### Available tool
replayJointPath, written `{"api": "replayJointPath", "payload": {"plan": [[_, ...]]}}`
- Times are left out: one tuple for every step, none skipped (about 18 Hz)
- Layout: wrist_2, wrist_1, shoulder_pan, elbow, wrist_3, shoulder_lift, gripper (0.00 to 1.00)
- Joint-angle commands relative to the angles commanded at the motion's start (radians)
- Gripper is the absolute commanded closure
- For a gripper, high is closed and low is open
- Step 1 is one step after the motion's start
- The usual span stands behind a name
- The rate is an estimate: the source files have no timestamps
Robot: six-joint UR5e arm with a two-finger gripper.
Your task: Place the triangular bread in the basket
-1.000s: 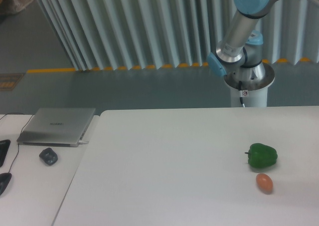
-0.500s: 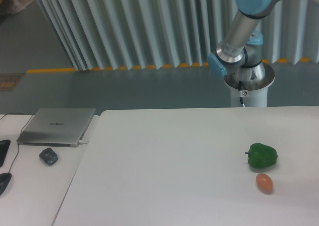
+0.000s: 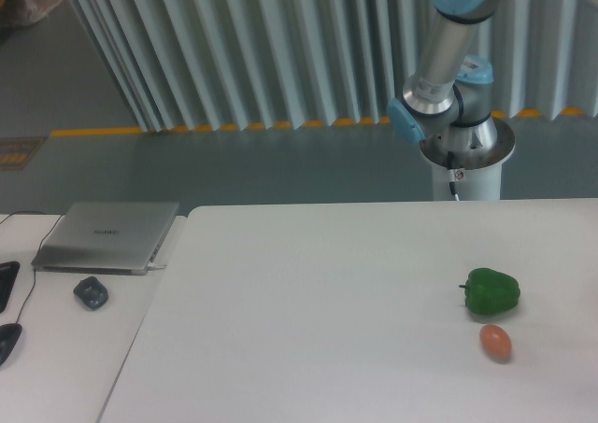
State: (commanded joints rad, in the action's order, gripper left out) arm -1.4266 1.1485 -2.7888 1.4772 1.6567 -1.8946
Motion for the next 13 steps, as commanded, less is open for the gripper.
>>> {"api": "replayJointPath", "payload": {"plan": [[-0.002, 0.032, 0.011, 0.000, 0.000, 0.011, 0.00], [0.000, 0.051, 0.017, 0.000, 0.002, 0.021, 0.00], [-0.002, 0.072, 0.023, 0.002, 0.002, 0.028, 0.00], [-0.005, 0.100, 0.038, 0.000, 0.017, 0.034, 0.00], [-0.011, 0.134, 0.046, 0.000, 0.065, 0.043, 0.00], [-0.037, 0.164, 0.046, 0.003, 0.172, 0.055, 0.00], [-0.079, 0.177, 0.048, 0.003, 0.246, 0.060, 0.00], [-0.145, 0.183, 0.055, 0.000, 0.305, 0.060, 0.00], [-0.169, 0.180, 0.067, 0.002, 0.327, 0.060, 0.00], [-0.176, 0.178, 0.074, 0.008, 0.350, 0.061, 0.00], [-0.173, 0.183, 0.078, 0.005, 0.371, 0.061, 0.00], [-0.178, 0.188, 0.093, 0.011, 0.371, 0.061, 0.00], [-0.187, 0.188, 0.110, 0.015, 0.362, 0.063, 0.00]]}}
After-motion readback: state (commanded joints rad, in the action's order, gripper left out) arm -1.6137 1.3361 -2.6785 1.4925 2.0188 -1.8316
